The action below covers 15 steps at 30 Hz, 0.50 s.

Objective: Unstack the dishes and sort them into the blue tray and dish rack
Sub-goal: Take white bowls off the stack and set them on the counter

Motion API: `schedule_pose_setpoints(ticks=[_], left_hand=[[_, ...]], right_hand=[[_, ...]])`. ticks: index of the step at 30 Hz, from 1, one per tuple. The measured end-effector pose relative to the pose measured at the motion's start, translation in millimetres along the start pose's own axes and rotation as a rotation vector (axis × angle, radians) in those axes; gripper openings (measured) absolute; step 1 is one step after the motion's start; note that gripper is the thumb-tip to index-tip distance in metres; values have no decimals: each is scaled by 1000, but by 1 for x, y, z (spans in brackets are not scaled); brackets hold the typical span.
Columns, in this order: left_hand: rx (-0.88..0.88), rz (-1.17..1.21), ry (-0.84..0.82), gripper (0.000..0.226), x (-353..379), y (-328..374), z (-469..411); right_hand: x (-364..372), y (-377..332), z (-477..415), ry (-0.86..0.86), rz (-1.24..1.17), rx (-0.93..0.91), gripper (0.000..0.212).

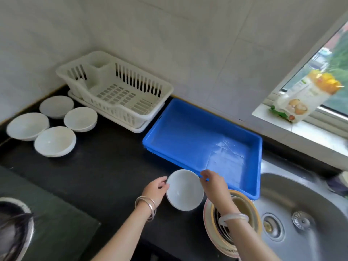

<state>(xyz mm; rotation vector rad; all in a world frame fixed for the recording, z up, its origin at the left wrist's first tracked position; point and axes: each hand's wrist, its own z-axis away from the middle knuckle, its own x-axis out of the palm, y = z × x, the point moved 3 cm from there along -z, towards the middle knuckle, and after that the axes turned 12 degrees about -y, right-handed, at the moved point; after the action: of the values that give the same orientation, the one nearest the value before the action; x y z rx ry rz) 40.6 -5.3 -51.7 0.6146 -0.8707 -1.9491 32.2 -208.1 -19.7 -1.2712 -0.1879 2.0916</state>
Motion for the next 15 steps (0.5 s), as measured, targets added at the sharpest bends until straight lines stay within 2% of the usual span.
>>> schedule_pose_setpoints(ticks=[4,7,15], left_hand=[[-15,-40,-26,53,15,-6,-5],[-38,29,-25,52,20,-12,-8],[-51,205,-14,47,26,-19,-10]], right_hand=[[7,9,4,-64,50,34,22],[9,8,3,-46,37,43,17],[11,-1,-1,33,224,29,16]])
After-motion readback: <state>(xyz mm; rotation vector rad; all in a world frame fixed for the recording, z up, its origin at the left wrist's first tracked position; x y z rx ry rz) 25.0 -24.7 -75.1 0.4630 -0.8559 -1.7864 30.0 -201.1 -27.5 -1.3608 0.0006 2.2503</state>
